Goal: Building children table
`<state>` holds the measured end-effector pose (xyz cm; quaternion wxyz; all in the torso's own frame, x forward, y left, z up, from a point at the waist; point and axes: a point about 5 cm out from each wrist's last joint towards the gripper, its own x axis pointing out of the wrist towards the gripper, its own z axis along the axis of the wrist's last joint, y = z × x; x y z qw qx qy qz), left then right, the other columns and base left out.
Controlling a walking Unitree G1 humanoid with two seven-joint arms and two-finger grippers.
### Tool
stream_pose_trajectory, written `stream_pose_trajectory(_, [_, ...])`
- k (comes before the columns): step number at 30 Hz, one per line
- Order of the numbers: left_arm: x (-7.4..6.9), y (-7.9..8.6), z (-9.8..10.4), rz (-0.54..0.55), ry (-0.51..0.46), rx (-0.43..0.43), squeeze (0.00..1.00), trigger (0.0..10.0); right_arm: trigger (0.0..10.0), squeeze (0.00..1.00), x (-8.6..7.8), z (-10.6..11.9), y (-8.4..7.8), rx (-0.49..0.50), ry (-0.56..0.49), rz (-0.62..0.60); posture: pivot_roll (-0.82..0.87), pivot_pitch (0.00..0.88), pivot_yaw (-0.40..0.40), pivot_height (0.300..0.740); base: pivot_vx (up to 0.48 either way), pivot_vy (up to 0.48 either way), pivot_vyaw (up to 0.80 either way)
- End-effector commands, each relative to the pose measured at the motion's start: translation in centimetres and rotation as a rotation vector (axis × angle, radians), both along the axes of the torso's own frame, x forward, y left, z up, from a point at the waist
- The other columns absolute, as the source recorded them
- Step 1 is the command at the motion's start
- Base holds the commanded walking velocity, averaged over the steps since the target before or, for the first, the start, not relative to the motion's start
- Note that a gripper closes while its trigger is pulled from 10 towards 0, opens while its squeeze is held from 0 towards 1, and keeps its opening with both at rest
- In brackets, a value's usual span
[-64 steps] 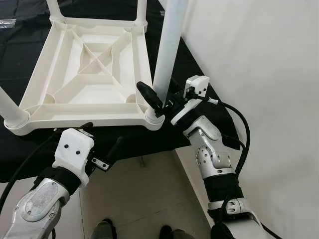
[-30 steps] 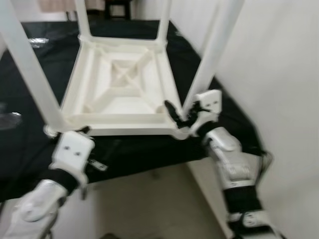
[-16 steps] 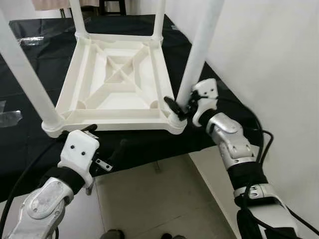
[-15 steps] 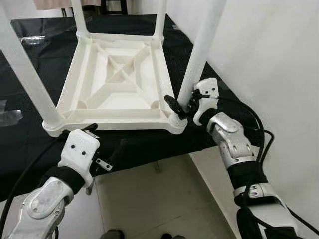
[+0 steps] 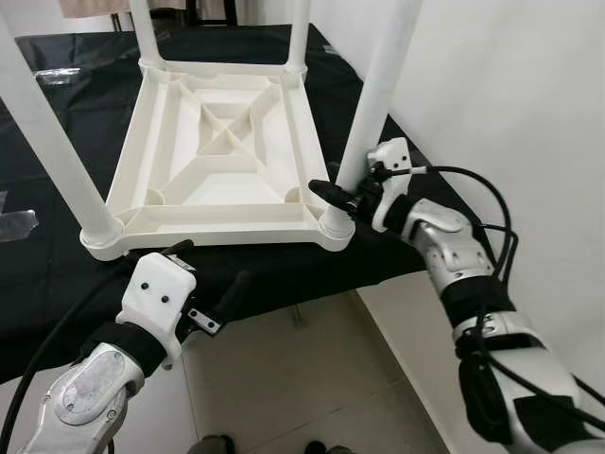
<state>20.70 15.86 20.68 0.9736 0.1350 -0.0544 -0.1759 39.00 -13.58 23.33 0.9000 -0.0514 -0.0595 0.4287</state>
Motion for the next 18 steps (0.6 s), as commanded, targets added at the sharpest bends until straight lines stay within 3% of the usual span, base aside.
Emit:
stream_pose_trajectory(1, [-0.4,-0.5,-0.2,-0.03,0.015,-0.01,0.0,10.0,0.0,0.0,0.0,0.0,0.0,0.009,0.015,0.026,0.21,0.244,-0.142,0.74,0.0,0.0,0.0])
stream_pose_trajectory(3, [-0.4,-0.5,-0.2,-0.032,0.016,-0.012,0.0,10.0,0.0,0.0,-0.1,-0.7,0.2,-0.012,0.024,0.013,0.2,0.246,-0.145,0.74,0.0,0.0,0.0])
stream_pose_trajectory(5, [-0.5,-0.5,-0.2,-0.034,0.016,-0.015,0.0,10.0,0.0,0.0,0.0,-2.1,0.2,-0.02,0.072,-0.109,0.19,0.25,-0.16,0.74,0.0,0.0,0.0])
stream_pose_trajectory(6, [-0.5,-0.5,-0.2,-0.034,0.016,-0.016,0.0,10.0,0.0,0.0,0.1,-3.0,0.3,0.012,0.105,-0.232,0.17,0.25,-0.177,0.74,0.0,0.0,0.0])
stream_pose_trajectory(7, [-0.5,-0.5,-0.2,-0.034,0.016,-0.016,0.0,10.0,0.0,0.0,0.1,-3.0,0.3,0.012,0.105,-0.232,0.17,0.25,-0.177,0.74,0.0,0.0,0.0])
stream_pose_trajectory(8, [-0.6,-0.4,-0.1,-0.036,0.016,-0.019,0.0,10.0,0.0,0.0,-0.9,-5.3,0.3,0.033,0.171,-0.538,0.17,0.258,-0.167,0.74,0.0,0.0,0.0])
stream_pose_trajectory(9, [-0.6,-0.4,0.0,-0.037,0.015,-0.021,0.0,10.0,0.0,0.0,-2.6,-7.0,0.3,0.022,0.235,-0.702,0.17,0.263,-0.16,0.74,0.0,0.0,0.0])
stream_pose_trajectory(10, [-0.6,-0.4,0.0,-0.037,0.015,-0.021,0.0,10.0,0.0,0.0,-2.6,-7.0,0.3,0.022,0.235,-0.702,0.17,0.263,-0.16,0.74,0.0,0.0,0.0])
stream_pose_trajectory(11, [-0.7,-0.3,-0.1,-0.04,0.022,-0.031,0.0,10.0,0.0,0.0,-5.3,-8.0,2.6,0.01,0.215,-0.708,0.17,0.273,-0.135,0.74,0.0,0.0,0.0])
stream_pose_trajectory(12, [-0.8,-0.4,-0.2,-0.044,0.029,-0.038,0.0,10.0,0.0,0.0,-5.2,-7.8,3.7,0.03,0.206,-0.643,0.16,0.254,-0.13,0.74,0.0,0.0,0.0])
stream_pose_trajectory(18, [-0.8,-0.8,-0.4,-0.047,0.037,-0.046,0.0,10.0,0.0,0.0,-3.4,-6.4,6.6,0.052,0.156,-0.454,0.17,0.26,-0.143,0.74,0.0,0.0,0.0])
